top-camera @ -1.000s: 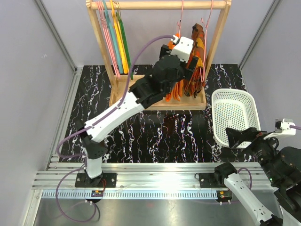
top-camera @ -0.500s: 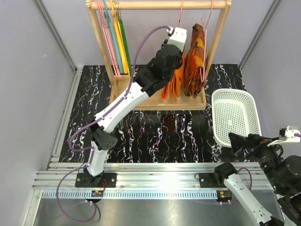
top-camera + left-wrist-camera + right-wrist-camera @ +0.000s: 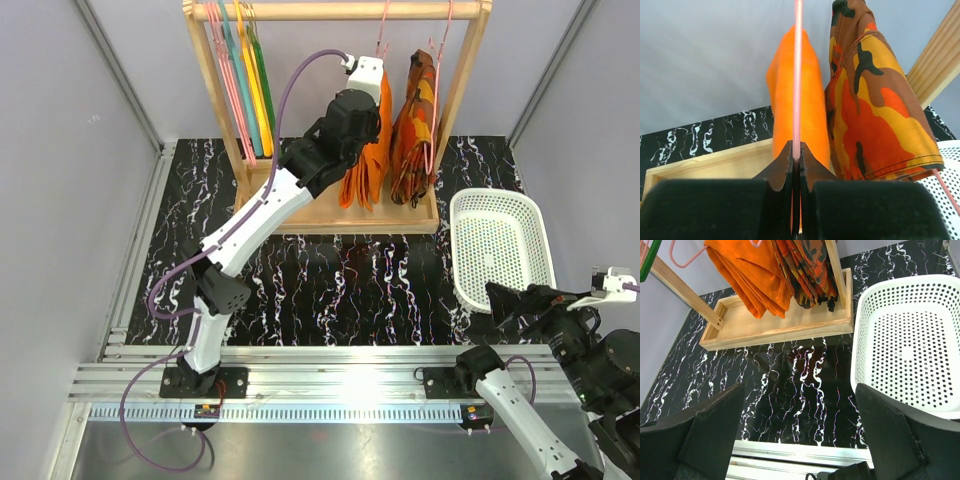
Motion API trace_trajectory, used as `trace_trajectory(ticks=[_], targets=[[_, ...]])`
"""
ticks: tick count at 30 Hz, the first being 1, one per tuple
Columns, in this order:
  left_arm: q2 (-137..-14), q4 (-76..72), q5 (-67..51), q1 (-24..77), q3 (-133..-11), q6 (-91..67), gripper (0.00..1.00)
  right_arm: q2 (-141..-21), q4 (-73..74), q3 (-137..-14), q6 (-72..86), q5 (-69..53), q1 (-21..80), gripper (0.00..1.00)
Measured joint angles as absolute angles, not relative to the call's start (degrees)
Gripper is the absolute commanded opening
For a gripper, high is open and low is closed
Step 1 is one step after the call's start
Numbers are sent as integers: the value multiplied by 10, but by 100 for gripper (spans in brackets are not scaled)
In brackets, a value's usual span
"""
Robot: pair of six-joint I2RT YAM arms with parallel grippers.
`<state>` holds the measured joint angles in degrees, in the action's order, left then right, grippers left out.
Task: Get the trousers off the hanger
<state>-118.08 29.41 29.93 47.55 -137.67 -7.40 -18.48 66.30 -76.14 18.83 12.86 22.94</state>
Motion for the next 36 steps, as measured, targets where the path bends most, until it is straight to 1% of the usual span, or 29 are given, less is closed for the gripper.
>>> trace_trajectory(ticks=[9, 17, 23, 26, 36], targets=[[-1158, 269, 300, 477, -1342, -103, 0, -175, 662, -745, 187, 124, 229, 99], [-1153, 264, 304, 477, -1343, -108, 0, -140, 648, -725, 187, 93, 229, 99], [-1147, 265, 304, 477, -1346, -104, 0, -137, 647, -724, 183, 84, 229, 99], [-1139, 265, 304, 475, -1346, -101, 0, -148, 646, -726, 170, 61, 229, 99], [-1118, 261, 304, 476, -1354, -91, 0, -237, 618, -730, 128, -8, 229, 100]])
